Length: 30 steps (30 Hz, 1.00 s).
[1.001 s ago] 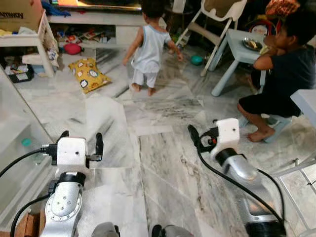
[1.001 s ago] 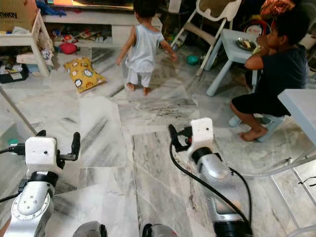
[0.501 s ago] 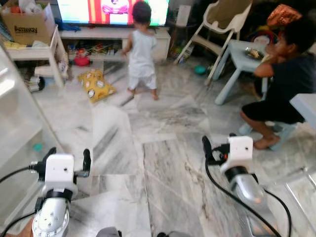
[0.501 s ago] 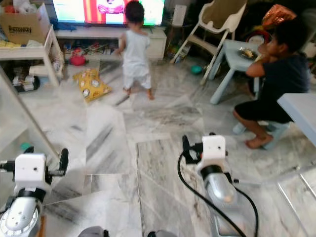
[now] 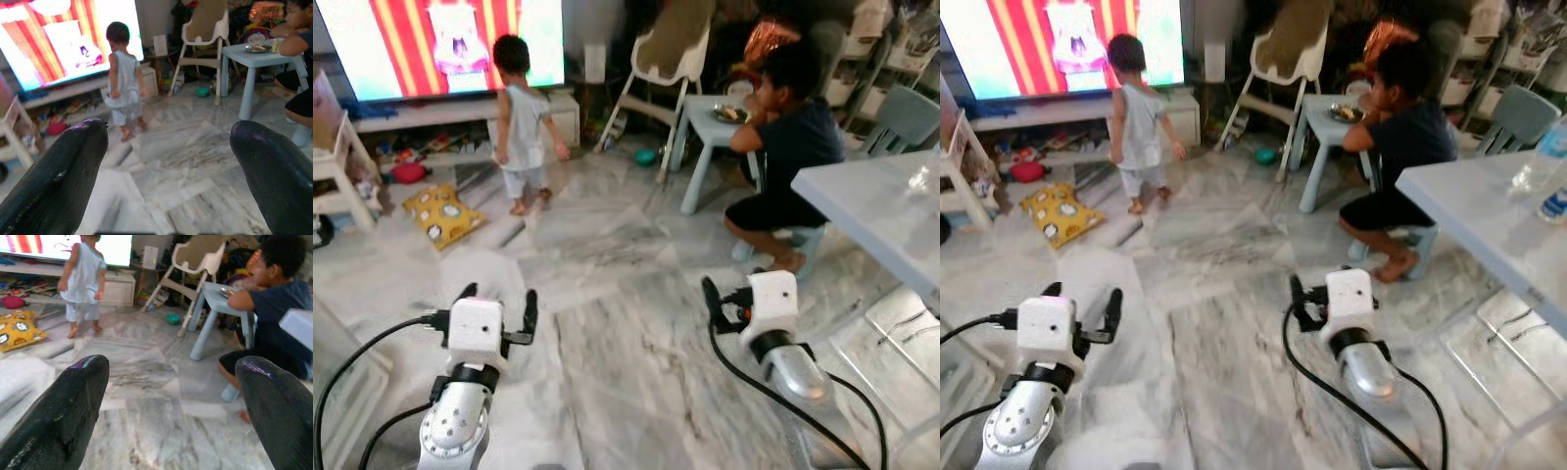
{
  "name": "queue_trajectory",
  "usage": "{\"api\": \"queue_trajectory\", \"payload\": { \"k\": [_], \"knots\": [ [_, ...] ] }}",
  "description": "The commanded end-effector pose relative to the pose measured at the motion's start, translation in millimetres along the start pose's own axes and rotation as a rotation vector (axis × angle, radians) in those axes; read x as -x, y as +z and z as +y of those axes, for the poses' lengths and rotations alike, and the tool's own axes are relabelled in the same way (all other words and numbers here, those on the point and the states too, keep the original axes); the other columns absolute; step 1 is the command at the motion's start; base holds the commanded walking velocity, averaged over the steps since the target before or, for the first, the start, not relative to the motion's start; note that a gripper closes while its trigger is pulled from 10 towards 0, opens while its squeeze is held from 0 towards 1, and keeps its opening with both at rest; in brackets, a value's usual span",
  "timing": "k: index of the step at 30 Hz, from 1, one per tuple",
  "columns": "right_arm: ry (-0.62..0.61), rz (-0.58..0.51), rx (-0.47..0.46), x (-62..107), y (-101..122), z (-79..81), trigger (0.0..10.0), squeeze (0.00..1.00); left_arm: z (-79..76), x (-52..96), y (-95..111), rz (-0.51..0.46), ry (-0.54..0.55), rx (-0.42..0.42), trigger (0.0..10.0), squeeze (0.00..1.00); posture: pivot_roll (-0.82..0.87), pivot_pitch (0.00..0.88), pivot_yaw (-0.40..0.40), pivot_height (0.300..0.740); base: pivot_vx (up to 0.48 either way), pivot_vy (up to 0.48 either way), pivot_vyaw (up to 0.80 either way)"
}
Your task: Restocking fridge
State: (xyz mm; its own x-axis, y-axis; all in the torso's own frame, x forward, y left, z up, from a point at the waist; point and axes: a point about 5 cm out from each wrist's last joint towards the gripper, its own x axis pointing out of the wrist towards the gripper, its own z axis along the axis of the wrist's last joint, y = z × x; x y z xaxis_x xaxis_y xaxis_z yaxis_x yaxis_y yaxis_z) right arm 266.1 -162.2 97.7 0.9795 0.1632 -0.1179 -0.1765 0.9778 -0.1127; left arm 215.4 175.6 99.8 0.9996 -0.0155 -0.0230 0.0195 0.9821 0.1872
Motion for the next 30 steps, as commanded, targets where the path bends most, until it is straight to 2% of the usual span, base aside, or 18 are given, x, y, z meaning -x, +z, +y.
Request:
{"api": "queue_trajectory", "payload": {
  "k": [1, 3, 6, 9, 13, 17, 25, 30],
  "knots": [
    [0.067, -0.01, 0.026, -3.8, 5.3, 8.0, 10.0, 0.0, -0.7, -3.4, 1.8, -0.006, -0.016, 0.003, 10.0, 0.0, 0.1, 0.0, -0.062, 0.74, 0.394, 0.0, -0.8],
    [0.104, -0.01, 0.04, -5.7, 4.7, 12.0, 10.0, 0.0, -2.0, -3.9, 0.8, -0.002, -0.025, 0.003, 10.0, 0.0, 0.1, 0.0, -0.071, 0.74, 0.396, 0.0, -0.8],
    [0.057, 0.003, -0.02, -7.8, 1.8, 10.8, 10.0, 0.0, -3.1, -4.4, 1.8, -0.009, -0.029, 0.0, 10.0, 0.0, 0.12, 0.0, -0.084, 0.74, 0.407, 0.0, -0.8],
    [0.016, -0.023, -0.034, -7.1, 1.7, 9.4, 10.0, 0.0, -0.7, -4.6, 3.0, -0.013, -0.011, 0.006, 10.0, 0.0, 0.12, 0.0, -0.087, 0.74, 0.412, 0.0, -0.8],
    [-0.135, -0.056, -0.056, -1.9, -0.9, 0.1, 10.0, 0.0, 3.5, -9.7, 6.8, -0.026, 0.003, 0.011, 10.0, 0.0, 0.11, 0.002, -0.068, 0.74, 0.418, 0.0, -0.8],
    [-0.208, -0.055, -0.07, -0.8, -2.9, -11.9, 10.0, 0.0, 0.2, -17.1, 13.2, -0.052, -0.03, 0.014, 10.0, 0.0, 0.08, 0.009, -0.055, 0.74, 0.419, 0.0, -0.8],
    [-0.181, -0.101, -0.047, -10.4, 7.8, -12.5, 10.0, 0.0, -4.2, -23.6, 16.8, -0.066, -0.038, 0.02, 10.0, 0.0, 0.07, 0.009, -0.063, 0.74, 0.468, 0.0, -0.8],
    [-0.145, -0.13, -0.038, -15.1, 13.8, -3.1, 10.0, 0.0, -7.7, -24.5, 19.4, -0.073, -0.035, 0.031, 10.0, 0.0, 0.08, 0.017, -0.073, 0.74, 0.48, 0.0, -0.8]
  ]
}}
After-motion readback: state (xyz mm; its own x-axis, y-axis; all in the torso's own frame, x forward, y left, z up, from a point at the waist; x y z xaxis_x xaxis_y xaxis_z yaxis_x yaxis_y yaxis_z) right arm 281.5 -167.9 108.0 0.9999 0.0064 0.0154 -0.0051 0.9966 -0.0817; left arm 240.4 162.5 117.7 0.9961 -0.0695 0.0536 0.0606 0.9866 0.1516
